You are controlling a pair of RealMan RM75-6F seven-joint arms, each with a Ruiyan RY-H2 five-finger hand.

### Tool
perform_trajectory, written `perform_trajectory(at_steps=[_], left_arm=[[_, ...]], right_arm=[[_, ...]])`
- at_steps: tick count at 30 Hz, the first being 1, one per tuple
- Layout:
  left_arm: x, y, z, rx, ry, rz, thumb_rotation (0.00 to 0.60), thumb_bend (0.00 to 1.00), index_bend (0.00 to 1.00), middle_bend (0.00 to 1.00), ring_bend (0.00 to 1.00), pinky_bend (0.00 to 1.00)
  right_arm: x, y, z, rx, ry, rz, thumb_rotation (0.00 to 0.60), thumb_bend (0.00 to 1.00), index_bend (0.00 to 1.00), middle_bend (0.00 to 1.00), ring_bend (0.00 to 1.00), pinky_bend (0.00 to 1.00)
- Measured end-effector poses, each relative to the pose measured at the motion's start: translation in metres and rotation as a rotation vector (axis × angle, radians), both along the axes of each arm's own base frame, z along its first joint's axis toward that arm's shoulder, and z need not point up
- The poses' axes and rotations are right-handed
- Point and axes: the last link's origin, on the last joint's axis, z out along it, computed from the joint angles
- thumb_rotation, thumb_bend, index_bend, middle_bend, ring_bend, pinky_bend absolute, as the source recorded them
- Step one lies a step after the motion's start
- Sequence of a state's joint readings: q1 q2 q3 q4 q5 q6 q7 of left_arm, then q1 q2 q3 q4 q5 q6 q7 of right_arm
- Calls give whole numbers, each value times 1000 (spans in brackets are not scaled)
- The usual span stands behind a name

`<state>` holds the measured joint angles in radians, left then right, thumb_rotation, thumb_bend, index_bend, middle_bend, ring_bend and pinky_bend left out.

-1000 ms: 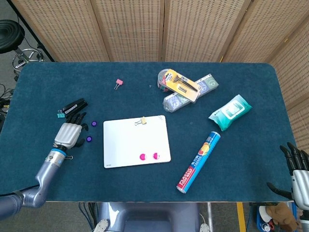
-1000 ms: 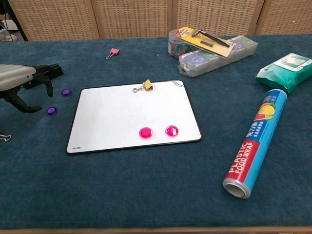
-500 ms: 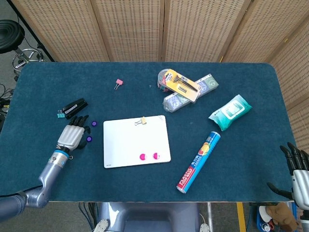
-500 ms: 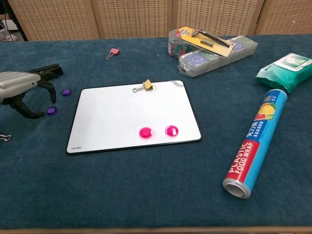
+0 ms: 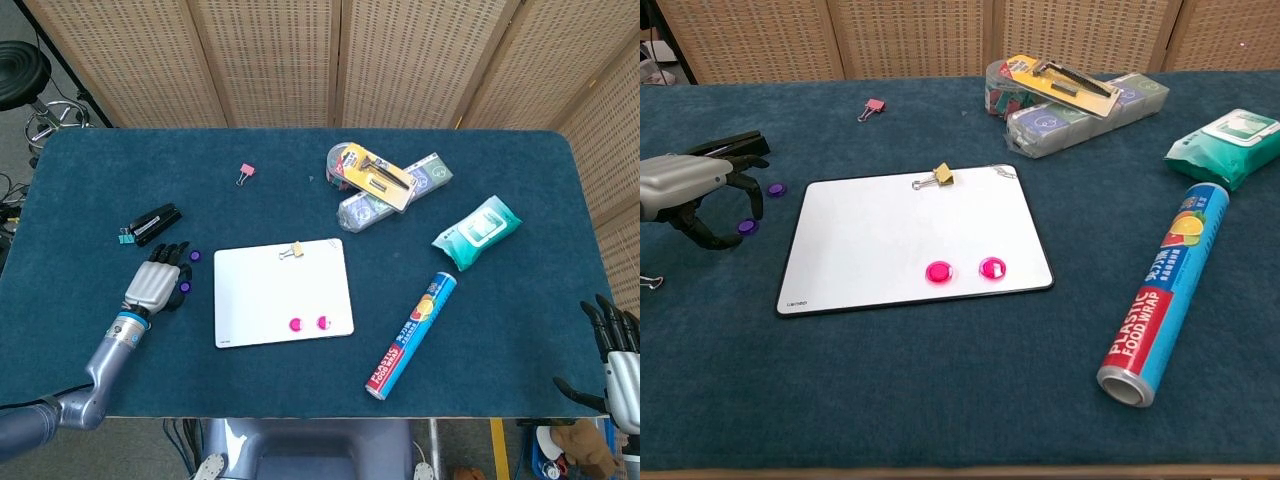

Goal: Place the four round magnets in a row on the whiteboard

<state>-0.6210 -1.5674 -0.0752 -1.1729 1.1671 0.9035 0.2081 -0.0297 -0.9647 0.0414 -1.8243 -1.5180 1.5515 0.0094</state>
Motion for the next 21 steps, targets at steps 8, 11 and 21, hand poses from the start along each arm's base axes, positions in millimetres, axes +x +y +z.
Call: perform_trajectory(at_steps=[8, 11, 21], left_arm=[[1, 0, -3, 2, -1, -5, 600, 347, 536, 0, 0, 0], [0, 0, -3, 6, 1, -5, 600, 351, 550, 0, 0, 0], [5, 1, 1, 11, -11, -12, 600, 353, 554, 0, 0, 0]], right_arm=[[0, 0, 1, -2, -3, 0, 600, 0, 0, 0, 0, 0], [0, 0, 1, -3, -4, 1, 600, 0, 0, 0, 0, 0], [0, 1, 1, 0, -6, 0, 600, 0, 0, 0, 0, 0]])
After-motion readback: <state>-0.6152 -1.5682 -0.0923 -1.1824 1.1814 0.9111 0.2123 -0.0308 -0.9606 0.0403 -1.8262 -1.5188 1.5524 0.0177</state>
